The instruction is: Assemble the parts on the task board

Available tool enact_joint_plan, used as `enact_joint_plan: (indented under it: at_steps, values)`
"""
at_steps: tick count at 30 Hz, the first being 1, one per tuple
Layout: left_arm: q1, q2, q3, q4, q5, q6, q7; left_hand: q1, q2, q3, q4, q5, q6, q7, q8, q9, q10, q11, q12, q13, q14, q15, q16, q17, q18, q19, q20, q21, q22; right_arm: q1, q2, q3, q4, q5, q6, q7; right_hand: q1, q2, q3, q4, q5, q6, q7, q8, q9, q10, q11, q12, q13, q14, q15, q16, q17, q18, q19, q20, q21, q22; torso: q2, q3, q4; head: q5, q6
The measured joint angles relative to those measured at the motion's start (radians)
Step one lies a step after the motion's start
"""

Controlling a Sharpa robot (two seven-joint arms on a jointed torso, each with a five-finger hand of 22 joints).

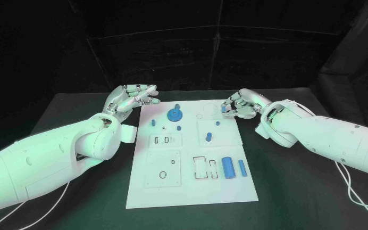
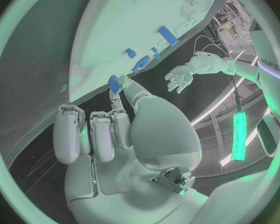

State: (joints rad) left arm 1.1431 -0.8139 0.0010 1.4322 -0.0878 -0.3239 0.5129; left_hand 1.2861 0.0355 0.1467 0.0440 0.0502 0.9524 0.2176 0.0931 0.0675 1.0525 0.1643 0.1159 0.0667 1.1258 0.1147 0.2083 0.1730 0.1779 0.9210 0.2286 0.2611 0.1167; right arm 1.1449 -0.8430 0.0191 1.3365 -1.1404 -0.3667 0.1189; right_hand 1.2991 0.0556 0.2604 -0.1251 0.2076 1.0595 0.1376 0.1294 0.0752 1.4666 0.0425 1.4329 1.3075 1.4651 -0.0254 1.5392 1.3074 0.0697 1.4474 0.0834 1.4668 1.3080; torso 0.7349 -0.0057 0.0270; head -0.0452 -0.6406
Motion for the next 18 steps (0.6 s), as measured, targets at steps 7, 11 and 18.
enact_joint_plan:
  at_steps: [7,11,18]
  values:
    - [0.000,0.001,0.000,0.000,0.000,0.000,0.000,0.000,0.000,0.000,0.000,0.000,0.000,0.000,-0.001,0.000,0.000,0.000,-0.003,0.000,0.000,0.000,-0.003,0.000,0.000,0.000,0.000,0.000,0.000,0.008,0.014,0.001,0.116,-0.007,-0.031,-0.049,-0.042,-0.008,0.009,0.009,0.014,0.000,0.000,-0.006,0.000,0.000,0.000,0.000,0.000,0.000,0.000,0.000,0.000,-0.016,0.002,-0.002,0.004,0.000,-0.007,-0.0051,0.0011,0.004,-0.002]
    - [0.000,0.001,0.000,-0.002,0.000,0.000,-0.001,0.000,0.000,0.000,0.000,0.000,0.000,0.000,-0.004,0.000,0.000,0.000,-0.005,0.000,0.000,0.000,-0.004,0.001,0.000,0.000,0.000,0.000,-0.001,0.008,0.058,0.001,0.143,-0.030,-0.039,-0.092,-0.043,-0.007,0.010,0.010,0.014,0.000,0.000,-0.008,0.000,0.000,0.000,0.000,0.000,0.000,0.000,0.000,0.000,-0.016,0.004,-0.003,0.004,0.000,-0.013,-0.0081,0.0022,0.010,-0.007]
    - [0.000,0.003,0.000,-0.004,0.000,0.000,-0.001,0.000,0.000,0.000,0.000,0.000,0.000,0.000,-0.004,0.000,0.000,0.000,-0.005,0.000,0.000,0.000,-0.004,0.001,0.000,0.000,0.000,0.000,-0.001,0.008,0.176,0.000,0.134,-0.096,-0.036,-0.171,-0.046,-0.010,0.010,0.010,0.014,-0.001,-0.001,-0.012,0.000,0.000,0.000,-0.004,0.000,0.000,0.000,0.000,0.000,-0.016,0.004,-0.003,0.004,0.000,-0.023,-0.0128,0.0057,0.022,-0.023]
